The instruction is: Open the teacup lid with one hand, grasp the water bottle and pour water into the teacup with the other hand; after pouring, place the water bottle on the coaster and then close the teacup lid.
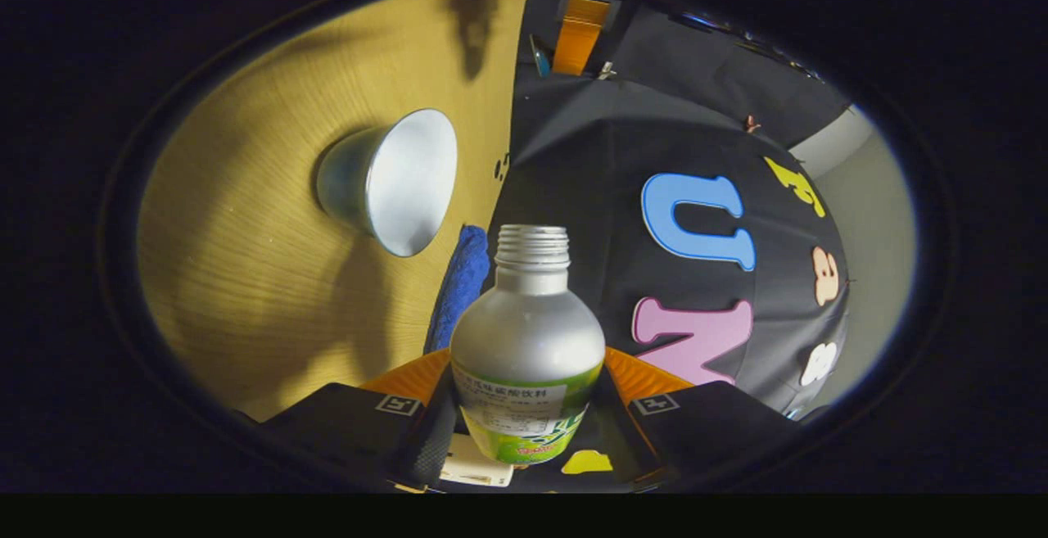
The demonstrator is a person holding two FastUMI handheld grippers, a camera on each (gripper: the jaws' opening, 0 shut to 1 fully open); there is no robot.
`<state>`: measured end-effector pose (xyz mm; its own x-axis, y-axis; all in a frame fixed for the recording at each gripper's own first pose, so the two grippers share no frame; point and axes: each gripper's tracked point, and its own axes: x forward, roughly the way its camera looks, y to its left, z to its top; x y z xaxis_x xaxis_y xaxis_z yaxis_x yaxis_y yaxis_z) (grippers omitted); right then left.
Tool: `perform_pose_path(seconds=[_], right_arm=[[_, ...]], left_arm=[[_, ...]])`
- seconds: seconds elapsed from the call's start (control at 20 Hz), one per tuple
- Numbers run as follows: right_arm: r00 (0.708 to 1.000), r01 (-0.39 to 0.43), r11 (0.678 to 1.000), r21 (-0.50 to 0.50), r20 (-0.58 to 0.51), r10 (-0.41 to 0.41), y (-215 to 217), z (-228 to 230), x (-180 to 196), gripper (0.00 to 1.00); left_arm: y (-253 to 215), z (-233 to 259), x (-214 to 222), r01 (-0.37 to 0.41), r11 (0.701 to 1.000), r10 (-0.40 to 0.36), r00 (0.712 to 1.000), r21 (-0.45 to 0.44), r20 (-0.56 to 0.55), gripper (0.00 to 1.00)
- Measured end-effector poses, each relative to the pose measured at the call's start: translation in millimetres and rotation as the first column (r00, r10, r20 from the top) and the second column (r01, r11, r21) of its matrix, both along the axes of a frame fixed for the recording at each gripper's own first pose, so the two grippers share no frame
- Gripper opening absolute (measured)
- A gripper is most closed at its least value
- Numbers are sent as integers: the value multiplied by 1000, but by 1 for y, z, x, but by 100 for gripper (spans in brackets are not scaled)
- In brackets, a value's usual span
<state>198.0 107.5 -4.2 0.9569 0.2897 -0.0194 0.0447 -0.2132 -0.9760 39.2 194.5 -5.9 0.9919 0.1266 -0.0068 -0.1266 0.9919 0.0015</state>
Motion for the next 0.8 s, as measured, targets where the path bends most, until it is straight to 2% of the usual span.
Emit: perform_pose_path(seconds=[0.1,0.15,0.3,0.4,0.55,0.6,0.7,0.75,0.8], right_arm=[[1000,-17,999,-34,4,17,3,-1,2,78],[1000,-20,999,-45,5,20,2,-1,2,78],[999,-31,996,-82,17,32,5,-2,6,78],[999,-34,994,-106,20,36,4,-3,9,78],[999,-37,991,-131,25,40,5,-5,11,78],[999,-33,990,-136,24,37,3,-6,11,78],[998,-42,987,-157,33,47,7,-4,11,78],[998,-46,985,-165,38,53,7,-3,13,78],[997,-50,983,-176,44,59,8,-2,13,80]], left_arm=[[0,0,0,0,1000,0,1000,0,0,34],[0,0,0,0,1000,0,1000,0,0,31],[0,0,0,0,1000,0,1000,0,0,34],[0,0,0,1,1000,-1,1000,0,0,31],[0,0,0,1,1000,-1,1000,0,0,31],[1,0,0,1,1000,-1,1000,0,0,34],[0,0,0,1,1000,-1,1000,0,0,31],[0,0,0,2,1000,-2,1000,0,0,34],[0,0,0,2,1000,-2,1000,0,0,31]])
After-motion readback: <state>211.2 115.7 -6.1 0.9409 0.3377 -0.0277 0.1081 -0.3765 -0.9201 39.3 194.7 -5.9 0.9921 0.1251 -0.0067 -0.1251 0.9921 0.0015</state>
